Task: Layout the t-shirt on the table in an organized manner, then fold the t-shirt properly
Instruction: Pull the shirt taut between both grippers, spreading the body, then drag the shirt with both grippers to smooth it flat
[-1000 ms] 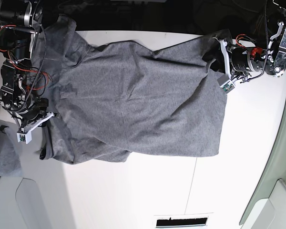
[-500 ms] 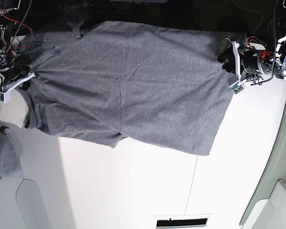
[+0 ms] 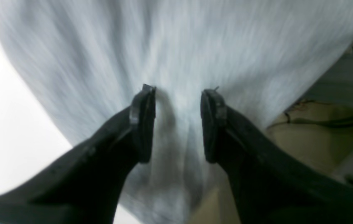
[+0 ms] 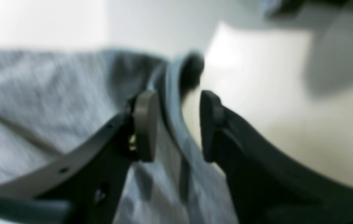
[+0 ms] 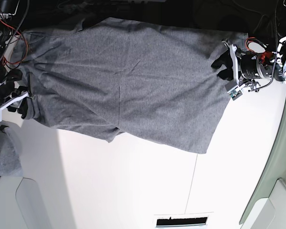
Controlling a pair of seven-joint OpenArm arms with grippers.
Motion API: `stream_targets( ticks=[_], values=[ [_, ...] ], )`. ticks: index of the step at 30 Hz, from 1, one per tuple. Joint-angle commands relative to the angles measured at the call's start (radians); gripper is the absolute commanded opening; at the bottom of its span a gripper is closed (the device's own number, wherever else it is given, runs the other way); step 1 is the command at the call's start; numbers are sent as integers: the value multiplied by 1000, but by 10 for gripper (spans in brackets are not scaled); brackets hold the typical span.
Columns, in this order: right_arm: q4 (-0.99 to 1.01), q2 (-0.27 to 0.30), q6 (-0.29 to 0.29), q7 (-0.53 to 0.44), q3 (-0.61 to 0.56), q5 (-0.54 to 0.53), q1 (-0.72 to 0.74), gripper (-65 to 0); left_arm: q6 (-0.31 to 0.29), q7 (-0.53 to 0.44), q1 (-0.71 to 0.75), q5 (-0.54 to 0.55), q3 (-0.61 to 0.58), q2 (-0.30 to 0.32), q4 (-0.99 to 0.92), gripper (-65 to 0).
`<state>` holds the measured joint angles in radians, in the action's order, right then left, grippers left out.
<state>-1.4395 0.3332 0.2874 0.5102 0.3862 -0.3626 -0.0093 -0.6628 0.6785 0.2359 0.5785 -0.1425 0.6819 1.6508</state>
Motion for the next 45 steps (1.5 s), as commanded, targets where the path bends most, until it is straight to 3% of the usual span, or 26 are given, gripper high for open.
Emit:
stream_targets(
  ticks=[1,4,9,15,23,25,31,36,38,45],
  values=[
    [-15,2,-1,-24,7,-7,41,-414,-3,-37,-17,8,8,16,18,-386],
    [-4,-34,0,-24,4,17,113,-414,-3,-99,-60,-31,8,-6,17,-386],
    [122,-98,13,-25,-51,89,266,-414,13,-99,-206,-84,6,-104,-106,-386],
    [340,-127,80,-44,-243,129,409,-255,31,-98,-372,-82,4,-220,-391,-386],
    [415,-185,90,-39,-482,182,449,-257,31,-87,-416,-83,4,-272,-563,-386],
    [416,-187,73,-39,-516,199,446,-322,31,-77,-415,-83,4,-272,-571,-386],
    [416,-186,53,-44,-531,272,447,-650,31,-38,-415,-93,4,-256,-571,-386],
    [400,-179,20,-48,-500,340,450,-650,31,-22,-410,-98,4,-224,-571,-386],
    [370,-179,-5,-51,-451,348,449,-650,31,-20,-402,-105,4,-211,-571,-386],
    [216,-179,-3,-39,-234,334,450,-650,31,-19,-332,-108,4,-180,-571,-386]
  ],
)
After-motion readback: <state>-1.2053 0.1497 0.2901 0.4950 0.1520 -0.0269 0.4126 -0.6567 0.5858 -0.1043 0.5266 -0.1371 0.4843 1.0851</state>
